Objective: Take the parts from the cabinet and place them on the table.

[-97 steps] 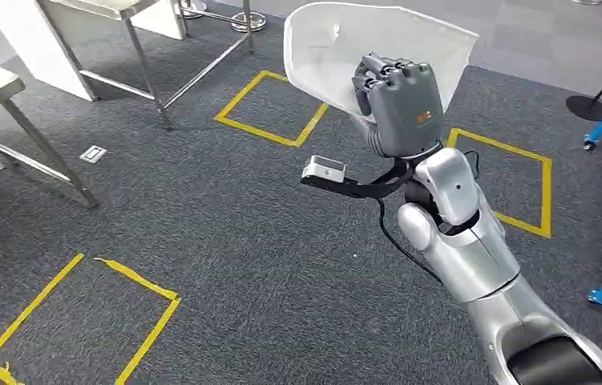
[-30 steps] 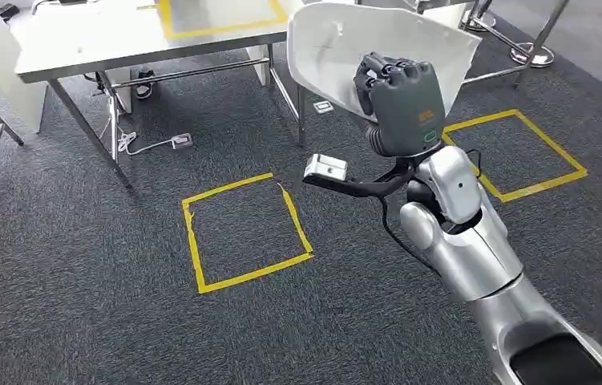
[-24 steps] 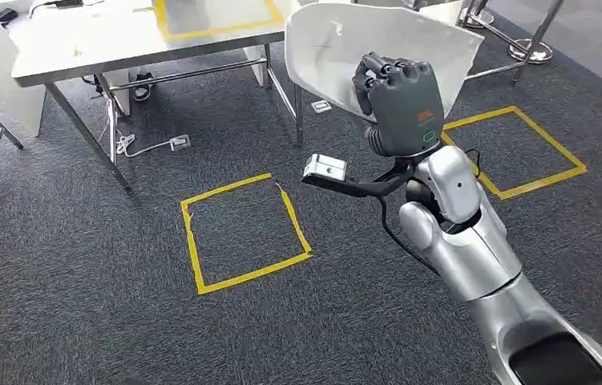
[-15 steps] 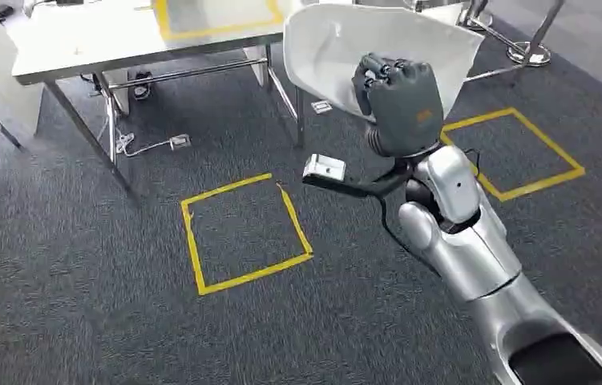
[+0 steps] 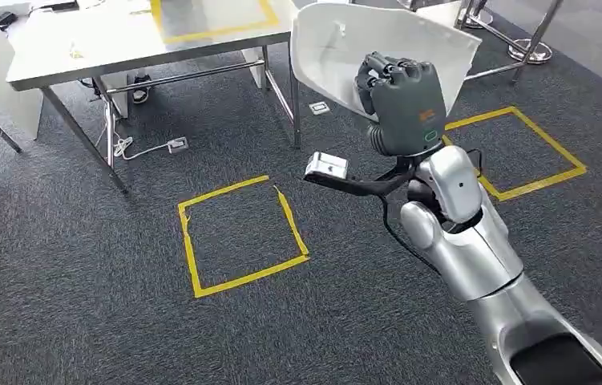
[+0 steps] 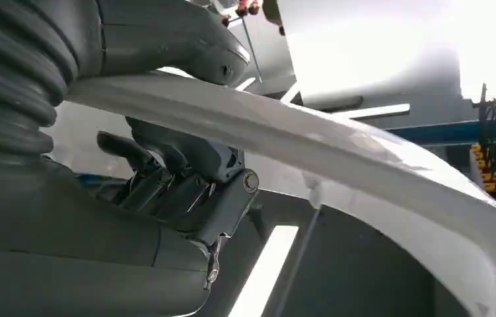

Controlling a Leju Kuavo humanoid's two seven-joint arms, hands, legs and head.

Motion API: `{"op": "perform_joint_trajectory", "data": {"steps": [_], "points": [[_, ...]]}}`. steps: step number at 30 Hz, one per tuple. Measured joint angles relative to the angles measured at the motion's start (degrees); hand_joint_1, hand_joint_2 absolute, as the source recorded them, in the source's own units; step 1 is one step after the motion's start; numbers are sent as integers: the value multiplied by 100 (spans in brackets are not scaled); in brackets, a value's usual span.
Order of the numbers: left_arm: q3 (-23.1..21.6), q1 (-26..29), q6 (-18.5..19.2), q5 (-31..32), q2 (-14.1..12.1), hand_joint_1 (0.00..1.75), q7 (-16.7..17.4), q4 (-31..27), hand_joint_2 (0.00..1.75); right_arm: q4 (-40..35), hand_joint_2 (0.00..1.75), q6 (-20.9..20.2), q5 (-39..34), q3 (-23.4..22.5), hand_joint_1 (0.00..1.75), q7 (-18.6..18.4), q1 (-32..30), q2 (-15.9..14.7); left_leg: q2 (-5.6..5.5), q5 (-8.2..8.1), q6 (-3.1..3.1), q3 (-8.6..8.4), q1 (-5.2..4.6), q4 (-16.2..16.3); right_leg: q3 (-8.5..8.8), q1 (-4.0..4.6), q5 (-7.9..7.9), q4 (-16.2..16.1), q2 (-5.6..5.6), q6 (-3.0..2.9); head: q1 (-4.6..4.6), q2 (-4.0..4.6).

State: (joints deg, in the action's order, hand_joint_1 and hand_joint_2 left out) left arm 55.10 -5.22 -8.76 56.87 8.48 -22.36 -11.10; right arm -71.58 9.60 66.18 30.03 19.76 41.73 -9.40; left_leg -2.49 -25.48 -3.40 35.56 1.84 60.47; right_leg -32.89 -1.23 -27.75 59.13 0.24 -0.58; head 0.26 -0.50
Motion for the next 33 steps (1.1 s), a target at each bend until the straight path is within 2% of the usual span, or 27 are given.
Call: {"op": "perform_joint_trajectory", "data": {"steps": [1, 3, 4, 5, 6, 7, 9, 10, 11, 12, 14, 15, 16, 17, 19, 20, 21, 22, 24, 25, 26, 27, 28, 30, 31, 32, 33], "points": [[0, -13, 0, 0, 0, 0, -2, 2, 175, 0, 175, 4, 0, 0, 175, -2, 10, 0, 127, -131, 5, 87, -11, 192, 16, 9, -3, 0, -6, -23, -31, 0], [0, -32, 0, 0, -2, 0, -2, 0, 175, 0, 175, 2, 0, 0, 175, -7, 16, 0, 191, -546, -2, 540, -24, 1054, 21, 43, -33, 3, -48, -69, -50, 0], [0, -28, 0, 0, -2, 0, -2, 0, 175, 2, 175, 2, 0, 0, 175, -4, 4, 0, 193, -662, 0, 748, -28, 1408, 24, 57, -51, 7, -65, -85, -50, 0], [0, -17, 0, 0, -2, 0, -2, 0, 175, 9, 175, 0, 0, 0, 175, -4, -6, 0, 194, -654, 34, 866, -34, 1548, 38, 68, -74, 10, -75, -92, -53, 0], [0, -12, 0, 0, -2, 0, -2, 0, 175, 18, 175, 0, 0, 0, 175, -4, -10, 0, 195, -540, 67, 850, -41, 1438, 62, 76, -104, 11, -82, -92, -55, 0], [0, -11, 0, 0, -4, 0, 0, 0, 175, 17, 175, 0, 0, 0, 175, -5, -8, 0, 197, -309, 98, 724, -47, 1094, 99, 81, -138, 13, -90, -89, -55, 0], [0, -13, 0, 0, -9, 0, 0, 0, 175, 17, 175, 2, 0, 0, 175, -4, 3, 4, 243, 294, 155, 285, -81, 90, 216, 84, -231, 12, -119, -63, -55, 0], [0, -16, 4, 0, -15, 0, 7, 2, 175, 20, 175, 4, 0, 0, 175, -7, 7, 2, 309, 149, 170, 263, -119, 20, 251, 90, -251, -1, -136, -37, -55, 0], [2, -32, 4, -2, -11, 0, 2, 0, 175, 20, 175, 0, 0, 0, 175, -7, 17, 2, 322, 0, 191, 234, -163, -76, 226, 96, -266, -6, -133, -5, -70, 0], [2, -26, 9, 0, -9, 0, 7, 0, 175, 20, 175, -2, 0, 0, 175, -4, 12, 4, 311, 99, 242, 190, -165, -89, 246, 102, -296, -37, -147, 41, -72, 0], [2, -12, 9, -2, -2, 0, 13, 2, 175, 20, 175, 2, 2, 0, 175, -7, 5, 7, 270, 88, 318, 102, -135, -102, 345, 116, -272, -4, -153, 101, -68, 0], [2, -7, 9, -2, 2, 0, 11, 0, 175, 17, 175, 0, 2, -2, 175, -13, 4, 4, 251, 77, 346, 39, -108, -145, 284, 99, -291, 121, -134, 123, -55, 0], [2, -12, 9, -2, 0, 0, 11, 0, 175, 17, 175, 6, 0, -2, 175, -11, 22, 4, 244, 56, 377, -1, -108, -147, 162, 84, -311, 374, -86, 138, -38, 0], [2, -30, 9, -2, -2, 0, 11, -2, 175, 17, 175, 4, 2, -2, 175, -7, 36, 7, 230, 30, 412, -17, -108, -147, -91, 78, -418, 765, -75, 173, -20, 0], [2, -43, 9, -2, 0, 0, 11, 0, 175, 22, 175, 2, 4, -2, 175, -9, -6, 0, 198, -29, 433, -57, -110, -147, -637, 71, -753, 1511, -68, 223, -18, 0], [2, -32, 9, -2, 0, 0, 13, 0, 175, 22, 175, 2, 9, -2, 175, -9, -36, -7, 177, -63, 427, -89, -110, -142, -840, 70, -836, 1694, -67, 225, -2, 0], [2, -20, 9, -2, 5, 0, 15, 0, 175, 22, 175, 2, 11, -2, 175, -9, -58, -7, 158, -103, 420, -134, -110, -136, -912, 65, -741, 1628, -67, 224, 2, 0], [2, -15, 9, -2, 18, 0, 15, 0, 175, 22, 175, 2, 15, -2, 175, -11, -67, -7, 143, -148, 411, -189, -110, -133, -864, 61, -498, 1349, -67, 220, 6, 0], [2, -19, 9, -2, 29, 0, 15, 0, 175, 20, 175, 2, 15, -2, 175, -13, -65, -11, 125, -247, 373, -324, -110, -129, -532, 64, 231, 365, -66, 184, 11, 0], [2, -14, 9, 0, 33, 0, 15, 2, 175, 22, 175, 2, 17, -2, 175, -11, -66, -13, 121, -290, 347, -312, -111, -131, -436, 74, 414, 7, -63, 147, 13, 0], [2, -22, 7, -2, 33, 0, 15, 0, 175, 22, 175, 0, 20, -2, 175, -11, -66, -13, 96, -309, 307, -358, -125, -122, -449, 124, 75, 26, -65, 128, 4, 0], [2, -23, 7, -2, 33, 0, 22, 0, 175, 20, 175, -5, 28, -2, 175, -11, -69, -13, 110, -340, 261, -349, -125, -145, -408, 134, 159, 21, -58, 95, 9, 0], [4, -17, 7, 0, 33, 0, 22, 0, 175, 20, 175, -2, 37, -2, 175, -11, -70, -15, 110, -303, 225, -390, -125, -77, -400, 127, 285, -32, -51, 50, 9, 0], [7, -13, 2, 13, 20, 0, 24, 0, 175, 13, 175, 2, 48, -6, 175, -22, -68, -13, 126, -349, 163, -390, -129, -50, -273, 82, 275, -54, -49, -23, 6, 0], [5, -23, 2, 20, 26, 0, 31, 0, 175, 7, 175, 4, 61, -6, 175, -24, -63, -11, 163, -382, 136, -344, -124, 123, -212, 80, 248, -66, -56, -59, -5, 0], [4, -40, 2, 22, 29, 0, 33, 0, 175, 7, 175, 6, 66, -6, 175, -53, -60, -11, 187, -475, 100, -137, -119, 475, -184, 79, 215, -65, -58, -99, -42, 0], [4, -49, 2, 24, 26, 0, 33, 0, 175, 4, 175, 6, 70, -6, 175, -61, -66, -11, 193, -636, 84, 116, -110, 877, -166, 81, 183, -65, -59, -108, -53, 0]]}}
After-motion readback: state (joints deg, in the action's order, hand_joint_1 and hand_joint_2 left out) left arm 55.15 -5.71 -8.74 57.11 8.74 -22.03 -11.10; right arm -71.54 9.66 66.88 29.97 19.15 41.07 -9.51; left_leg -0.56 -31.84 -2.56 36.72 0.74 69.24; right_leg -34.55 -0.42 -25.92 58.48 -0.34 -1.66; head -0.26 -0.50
